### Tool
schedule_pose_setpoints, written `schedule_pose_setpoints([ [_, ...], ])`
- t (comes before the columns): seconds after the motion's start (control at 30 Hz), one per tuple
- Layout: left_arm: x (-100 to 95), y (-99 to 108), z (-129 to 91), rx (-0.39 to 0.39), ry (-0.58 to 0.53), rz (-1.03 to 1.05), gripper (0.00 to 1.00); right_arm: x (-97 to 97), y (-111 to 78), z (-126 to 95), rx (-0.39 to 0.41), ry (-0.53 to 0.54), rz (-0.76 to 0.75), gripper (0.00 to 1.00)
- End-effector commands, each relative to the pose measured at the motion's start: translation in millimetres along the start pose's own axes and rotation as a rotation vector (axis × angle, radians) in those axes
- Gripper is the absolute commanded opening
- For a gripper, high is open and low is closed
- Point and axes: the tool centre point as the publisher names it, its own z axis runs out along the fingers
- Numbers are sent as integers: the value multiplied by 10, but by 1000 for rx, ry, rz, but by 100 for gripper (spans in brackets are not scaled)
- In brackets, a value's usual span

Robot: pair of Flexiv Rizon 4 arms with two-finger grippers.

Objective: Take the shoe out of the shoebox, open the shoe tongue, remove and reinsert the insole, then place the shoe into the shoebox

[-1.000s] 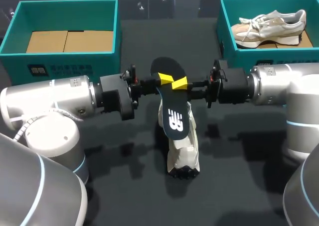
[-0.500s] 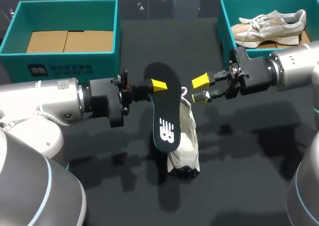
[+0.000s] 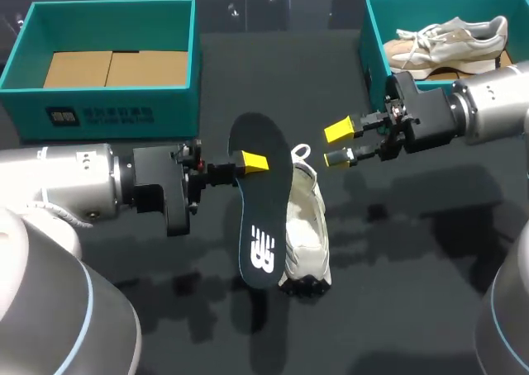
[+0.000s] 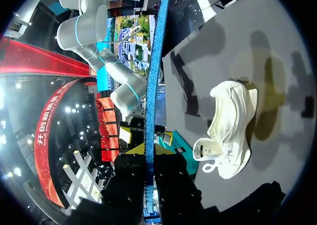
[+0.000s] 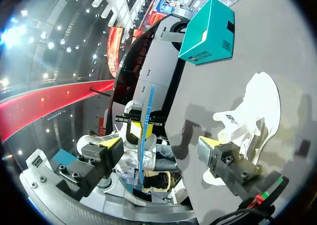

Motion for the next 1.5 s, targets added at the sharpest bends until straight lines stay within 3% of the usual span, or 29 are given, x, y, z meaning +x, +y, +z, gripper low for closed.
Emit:
schedule_pose_setpoints([
  [0.03, 2, 18, -91, 27, -4, 4, 0, 4, -6, 2, 0, -3, 1, 100],
  [0.2, -59, -46, -112, 77, -2, -40, 0, -22, -38, -38, 0, -56, -92, 100],
  [0.37, -78, -194, -120, 117, 32, -131, 0, -135, -190, -215, -1, -232, -239, 100],
  [0.6, -64, -398, -86, 182, 89, -351, 0, -284, -437, -534, 22, -361, -387, 100],
  [0.93, 9, -622, 46, 186, 107, -567, 0, -395, -597, -743, 203, -622, -546, 100],
  [1.27, 190, -847, 306, 170, 103, -716, 0, -618, -778, -883, 388, -689, -841, 100],
  [1.5, 265, -958, 476, 151, 113, -781, 0, -843, -864, -869, 549, -752, -922, 100],
])
